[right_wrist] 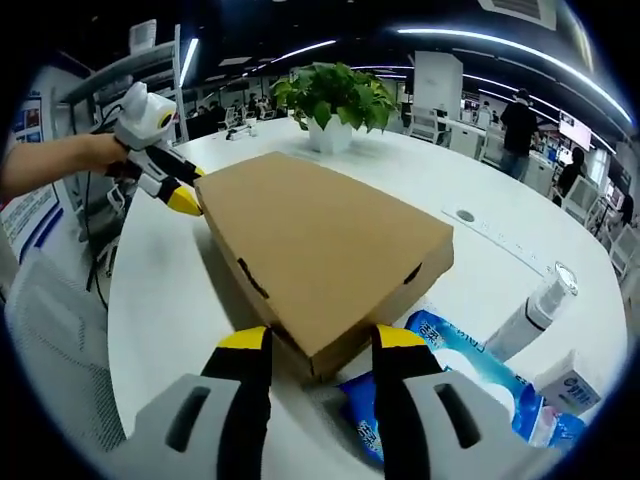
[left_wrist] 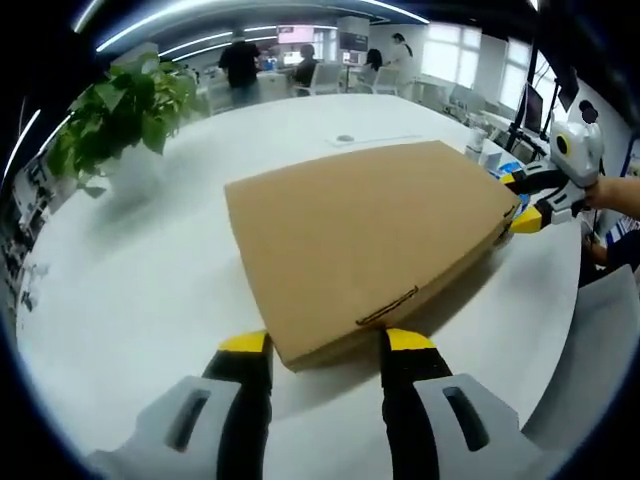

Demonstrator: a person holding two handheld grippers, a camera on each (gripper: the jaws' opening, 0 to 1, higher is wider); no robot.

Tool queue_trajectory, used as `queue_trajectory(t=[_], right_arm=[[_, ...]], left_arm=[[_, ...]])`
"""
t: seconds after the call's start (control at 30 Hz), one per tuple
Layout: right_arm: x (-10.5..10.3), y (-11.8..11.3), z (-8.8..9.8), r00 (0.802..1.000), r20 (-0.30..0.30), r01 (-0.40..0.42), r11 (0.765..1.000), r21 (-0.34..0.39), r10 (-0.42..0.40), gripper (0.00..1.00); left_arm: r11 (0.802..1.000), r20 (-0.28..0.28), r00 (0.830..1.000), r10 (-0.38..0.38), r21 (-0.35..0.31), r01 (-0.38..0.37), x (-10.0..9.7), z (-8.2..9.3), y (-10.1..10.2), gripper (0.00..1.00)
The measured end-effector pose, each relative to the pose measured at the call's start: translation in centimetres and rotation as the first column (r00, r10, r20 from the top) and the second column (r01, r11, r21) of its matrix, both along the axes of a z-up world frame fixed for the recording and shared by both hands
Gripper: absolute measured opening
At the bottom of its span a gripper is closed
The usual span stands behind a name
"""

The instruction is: Operate the shoe box by opening the lid, removing the specified soft item, and placing it in the target area until the item is outside and the box remains undamaged.

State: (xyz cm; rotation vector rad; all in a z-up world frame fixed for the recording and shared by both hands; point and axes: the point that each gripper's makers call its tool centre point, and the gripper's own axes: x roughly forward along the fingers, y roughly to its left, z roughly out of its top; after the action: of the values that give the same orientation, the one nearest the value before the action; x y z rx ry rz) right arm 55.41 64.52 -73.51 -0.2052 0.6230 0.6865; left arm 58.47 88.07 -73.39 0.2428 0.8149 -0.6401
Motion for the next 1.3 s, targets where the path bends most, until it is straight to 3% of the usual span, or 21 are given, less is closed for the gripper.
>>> queue_trajectory(t=[0.37, 0.7, 0.93, 1.17, 1.3], right_arm=[[-0.2, -0.3, 0.5, 1.000, 0.028, -0.003, 1.000, -0.018, 0.003, 0.37], [-2.2, -2.4, 1.9, 0.998, 0.056, 0.028, 0.999, -0.017, -0.027, 0.44], [-4.3, -4.5, 2.7, 0.996, 0.079, 0.054, 0.998, -0.027, -0.051, 0.48], [-6.7, -7.6, 3.8, 0.987, 0.109, 0.120, 0.992, -0.023, -0.117, 0.55], [-8.3, -9.2, 4.0, 0.982, 0.108, 0.160, 0.987, -0.020, -0.157, 0.60]], left_arm=[[1.000, 0.017, 1.000, -0.003, -0.006, 0.003, -0.3, 0.5, 0.1, 0.42], [1.000, 0.059, 0.998, -0.004, 0.004, 0.004, -1.4, 1.9, 0.6, 0.48], [1.000, 0.083, 0.997, -0.007, -0.016, 0.008, -3.4, 2.9, 0.0, 0.52], [0.994, 0.103, 0.995, 0.010, -0.107, 0.001, -6.1, 4.8, -1.1, 0.57], [0.994, 0.117, 0.993, 0.010, -0.111, 0.003, -7.1, 5.5, -1.3, 0.60]])
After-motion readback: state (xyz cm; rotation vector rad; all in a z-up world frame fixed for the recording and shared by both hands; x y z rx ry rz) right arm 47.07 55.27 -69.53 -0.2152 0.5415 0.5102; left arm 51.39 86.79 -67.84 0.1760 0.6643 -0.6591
